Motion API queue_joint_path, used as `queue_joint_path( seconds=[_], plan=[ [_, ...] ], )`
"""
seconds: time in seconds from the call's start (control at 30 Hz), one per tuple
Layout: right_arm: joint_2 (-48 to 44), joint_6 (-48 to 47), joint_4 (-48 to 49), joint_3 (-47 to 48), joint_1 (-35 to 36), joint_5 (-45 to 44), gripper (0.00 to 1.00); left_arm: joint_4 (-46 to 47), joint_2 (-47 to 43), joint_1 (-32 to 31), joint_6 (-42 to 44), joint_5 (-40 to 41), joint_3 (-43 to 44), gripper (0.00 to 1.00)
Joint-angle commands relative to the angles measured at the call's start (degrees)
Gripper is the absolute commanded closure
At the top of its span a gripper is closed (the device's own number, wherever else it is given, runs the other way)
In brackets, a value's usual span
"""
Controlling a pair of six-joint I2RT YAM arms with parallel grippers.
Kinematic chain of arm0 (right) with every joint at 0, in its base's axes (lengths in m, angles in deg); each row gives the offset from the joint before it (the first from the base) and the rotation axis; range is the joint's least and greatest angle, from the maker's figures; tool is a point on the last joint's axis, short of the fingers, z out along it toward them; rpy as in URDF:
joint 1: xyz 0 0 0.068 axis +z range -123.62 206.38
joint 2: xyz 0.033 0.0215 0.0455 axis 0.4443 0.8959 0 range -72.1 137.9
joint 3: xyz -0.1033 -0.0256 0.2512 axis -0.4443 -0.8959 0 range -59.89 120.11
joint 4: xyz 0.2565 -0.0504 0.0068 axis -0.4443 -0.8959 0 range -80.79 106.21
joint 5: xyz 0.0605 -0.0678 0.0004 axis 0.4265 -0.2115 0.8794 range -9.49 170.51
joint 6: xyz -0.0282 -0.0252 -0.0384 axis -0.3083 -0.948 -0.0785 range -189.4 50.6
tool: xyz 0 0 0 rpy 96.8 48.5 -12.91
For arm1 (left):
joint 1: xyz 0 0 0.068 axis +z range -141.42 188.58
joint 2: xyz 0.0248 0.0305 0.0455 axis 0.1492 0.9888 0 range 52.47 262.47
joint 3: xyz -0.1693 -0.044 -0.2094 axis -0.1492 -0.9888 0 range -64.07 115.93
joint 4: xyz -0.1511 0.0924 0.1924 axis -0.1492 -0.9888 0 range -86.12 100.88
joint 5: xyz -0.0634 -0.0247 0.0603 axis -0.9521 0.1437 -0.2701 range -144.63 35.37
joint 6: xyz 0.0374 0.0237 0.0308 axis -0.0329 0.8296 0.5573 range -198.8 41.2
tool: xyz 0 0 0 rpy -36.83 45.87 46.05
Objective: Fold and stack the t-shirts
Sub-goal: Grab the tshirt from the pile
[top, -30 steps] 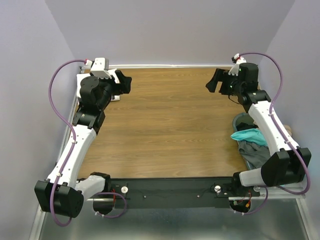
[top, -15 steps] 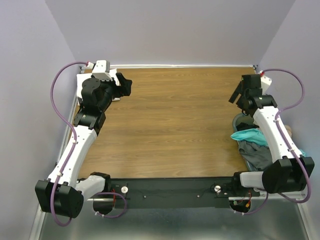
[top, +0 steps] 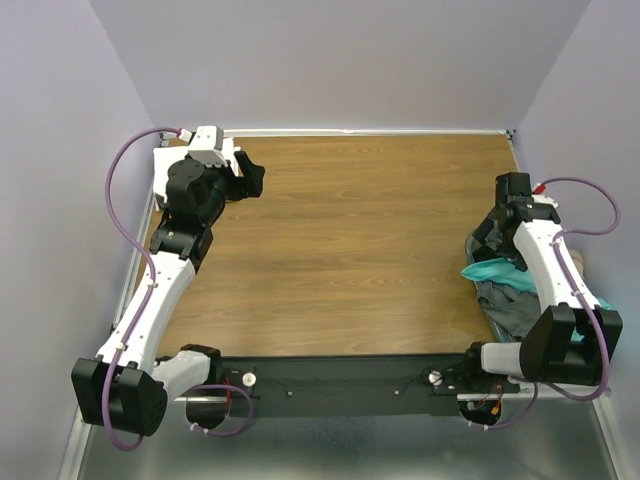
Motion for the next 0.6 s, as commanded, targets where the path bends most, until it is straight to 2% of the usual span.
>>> queue_joint_path(
  seconds=[0.0, 0.13, 0.2, 0.23, 0.27, 0.3, 0.37, 0.4, 0.43, 0.47, 0.5, 0.53, 0.57],
  plan=[
    [1.79, 2.81, -1.90, -2.01, -0.63, 1.58, 0.00, 0.26, -0.30, 0.37, 1.32, 1.10, -0.13, 0.12],
    [2.58, 4.48, -1.90, -2.54, -0.72, 1.67, 0.02, -0.62, -0.56, 0.37, 2.55, 2.33, 0.31, 0.12],
    [2.67, 5.01, -1.81, -2.19, -0.72, 1.32, 0.06, -0.62, -0.82, 0.37, 3.61, 2.42, 0.14, 0.12],
    [2.76, 5.01, -1.72, -1.93, -0.72, 1.32, 0.16, -0.71, -1.00, 0.37, 3.70, 2.59, -0.12, 0.12],
    [2.76, 4.75, -1.46, -1.93, -0.72, 1.32, 0.21, -0.71, -1.09, 0.37, 3.61, 2.59, -0.39, 0.12],
    [2.85, 4.23, -1.20, -1.93, -0.81, 1.50, 0.31, -0.71, -1.17, 0.37, 3.61, 1.98, -0.56, 0.12],
    [3.11, 3.52, -0.84, -2.01, -0.72, 1.67, 0.44, -0.53, -1.18, 0.46, 3.61, 0.75, -1.35, 0.12],
    [3.29, 3.26, -0.76, -1.84, -0.72, 1.76, 0.54, -0.44, -1.09, 0.37, 3.52, -0.30, -1.62, 0.12],
    [3.55, 3.17, -0.75, -1.58, -0.72, 2.02, 0.75, -0.27, -1.00, 0.37, 3.43, -1.00, -1.88, 0.12],
    [3.55, 2.99, -0.67, -1.40, -0.72, 2.02, 0.80, 0.17, -0.65, 0.46, 3.35, -1.71, -2.23, 0.12],
    [3.55, 2.91, -0.49, -0.79, -0.72, 2.02, 0.90, 0.35, -0.47, 0.46, 3.78, -3.19, -2.24, 0.12],
    [3.55, 2.99, -0.06, -0.61, -0.72, 1.68, 0.97, 0.52, -0.12, 0.46, 3.96, -3.90, -2.15, 0.12],
    [3.38, 2.99, 0.21, -0.43, -0.81, 1.59, 0.99, 0.96, 0.40, 0.46, 4.05, -4.43, -1.89, 0.12]
  ],
)
